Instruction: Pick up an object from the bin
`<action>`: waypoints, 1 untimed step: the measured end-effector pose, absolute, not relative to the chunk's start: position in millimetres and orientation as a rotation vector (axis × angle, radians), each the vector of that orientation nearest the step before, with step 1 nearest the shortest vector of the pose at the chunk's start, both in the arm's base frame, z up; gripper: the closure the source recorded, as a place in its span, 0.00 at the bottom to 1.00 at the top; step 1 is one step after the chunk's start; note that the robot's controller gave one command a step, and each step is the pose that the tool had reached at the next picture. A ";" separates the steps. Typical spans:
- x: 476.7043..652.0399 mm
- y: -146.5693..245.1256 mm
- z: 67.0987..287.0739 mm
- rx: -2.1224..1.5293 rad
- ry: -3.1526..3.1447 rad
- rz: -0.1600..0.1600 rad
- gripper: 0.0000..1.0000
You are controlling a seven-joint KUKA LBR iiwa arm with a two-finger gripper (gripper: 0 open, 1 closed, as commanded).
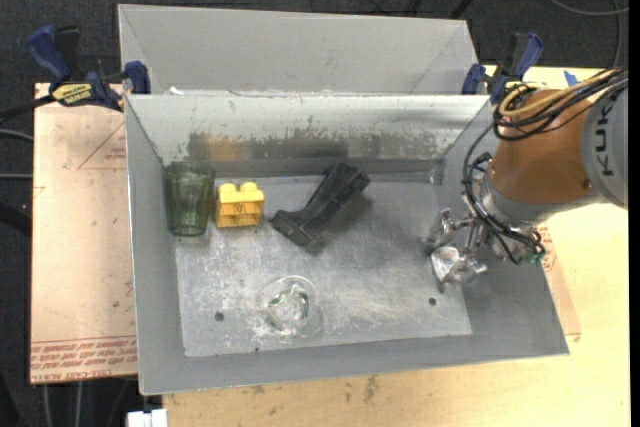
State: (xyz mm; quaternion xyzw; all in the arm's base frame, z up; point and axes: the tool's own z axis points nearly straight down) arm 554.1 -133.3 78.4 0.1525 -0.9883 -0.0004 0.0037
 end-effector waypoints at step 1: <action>567.8 -124.5 241.0 0.855 -3.034 0.006 1.00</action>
Offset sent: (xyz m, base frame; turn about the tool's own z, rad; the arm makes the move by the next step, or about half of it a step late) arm 0.0000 0.0000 0.0000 0.0000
